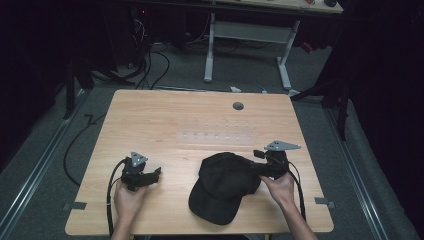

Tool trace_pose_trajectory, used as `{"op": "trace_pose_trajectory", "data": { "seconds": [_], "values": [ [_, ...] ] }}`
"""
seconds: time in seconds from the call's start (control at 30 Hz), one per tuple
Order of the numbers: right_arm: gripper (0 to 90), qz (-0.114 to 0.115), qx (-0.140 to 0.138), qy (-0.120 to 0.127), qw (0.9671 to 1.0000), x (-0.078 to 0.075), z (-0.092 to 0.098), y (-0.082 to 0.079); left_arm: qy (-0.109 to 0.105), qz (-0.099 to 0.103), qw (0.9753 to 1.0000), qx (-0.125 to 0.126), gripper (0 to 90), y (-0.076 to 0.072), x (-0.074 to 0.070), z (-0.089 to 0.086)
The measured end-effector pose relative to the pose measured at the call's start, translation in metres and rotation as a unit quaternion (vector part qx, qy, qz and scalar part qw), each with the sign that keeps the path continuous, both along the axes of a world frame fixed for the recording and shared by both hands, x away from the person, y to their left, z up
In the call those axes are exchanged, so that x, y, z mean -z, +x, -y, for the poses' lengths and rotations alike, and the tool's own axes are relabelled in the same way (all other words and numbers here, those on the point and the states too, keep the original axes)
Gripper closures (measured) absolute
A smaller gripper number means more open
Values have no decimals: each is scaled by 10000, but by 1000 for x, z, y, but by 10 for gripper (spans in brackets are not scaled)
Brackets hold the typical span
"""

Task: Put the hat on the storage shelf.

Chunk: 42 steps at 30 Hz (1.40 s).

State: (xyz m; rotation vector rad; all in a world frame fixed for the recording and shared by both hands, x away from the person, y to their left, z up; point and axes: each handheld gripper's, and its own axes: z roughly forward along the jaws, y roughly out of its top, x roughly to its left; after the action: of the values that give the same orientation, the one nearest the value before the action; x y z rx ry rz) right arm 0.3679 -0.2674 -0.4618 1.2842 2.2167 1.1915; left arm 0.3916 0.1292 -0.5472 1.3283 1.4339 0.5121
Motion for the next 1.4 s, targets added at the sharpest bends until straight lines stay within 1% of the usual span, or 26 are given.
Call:
{"op": "trace_pose_trajectory", "data": {
  "seconds": [0.07, 0.17, 0.2, 0.27, 0.33, 0.47, 0.5, 0.57, 0.8, 0.97, 1.07, 1.17, 1.27, 1.3, 1.4],
  "values": [
    [380, -20, 3, 17, 10000, 1, -2, 2, 10, -1, 10000, 3, 261, 0, 0, 0],
    [370, -144, -19, 100, 9998, 3, -4, 7, 0, -1, 10000, 1, 261, 0, 0, 0],
    [364, -231, -9, 108, 9997, 6, -6, 10, -3, -1, 10000, -2, 262, 0, 0, 0],
    [361, -262, -31, 98, 9996, 8, -6, 11, -1, -2, 10000, -7, 262, 0, 0, 0],
    [356, -372, -61, 78, 9993, 13, -10, 14, -1, -3, 10000, -9, 261, 0, 0, 0],
    [356, -383, -125, 52, 9992, 15, -15, 16, 0, -2, 10000, -8, 262, 0, 0, 0],
    [357, -384, -128, 0, 9992, 16, -17, 17, 0, -2, 10000, -10, 261, 0, 0, 0],
    [357, -392, -159, -21, 9991, 17, -20, 18, 1, -2, 10000, -9, 261, 0, 0, 0],
    [364, -484, -157, -16, 9987, 18, -20, 20, 0, -3, 10000, -10, 262, 0, 0, 0],
    [374, -563, -243, -24, 9981, 20, -20, 22, -1, -1, 10000, -10, 262, 0, 0, 0],
    [374, -592, -264, -12, 9979, 19, -21, 23, 0, -3, 10000, -10, 261, 0, 0, 0],
    [373, -574, -311, -41, 9979, 18, -23, 23, 2, -3, 10000, -9, 262, 0, 0, 0],
    [376, -628, -360, -48, 9974, 19, -25, 25, 0, -2, 10000, -10, 262, 0, 0, 0],
    [387, -667, -396, -60, 9970, 20, -26, 26, 0, -2, 10000, -10, 262, 0, 0, 0],
    [406, -768, -486, -235, 9956, 26, -29, 30, 1, -2, 10000, -9, 261, 0, 0, 0]
  ]
}}
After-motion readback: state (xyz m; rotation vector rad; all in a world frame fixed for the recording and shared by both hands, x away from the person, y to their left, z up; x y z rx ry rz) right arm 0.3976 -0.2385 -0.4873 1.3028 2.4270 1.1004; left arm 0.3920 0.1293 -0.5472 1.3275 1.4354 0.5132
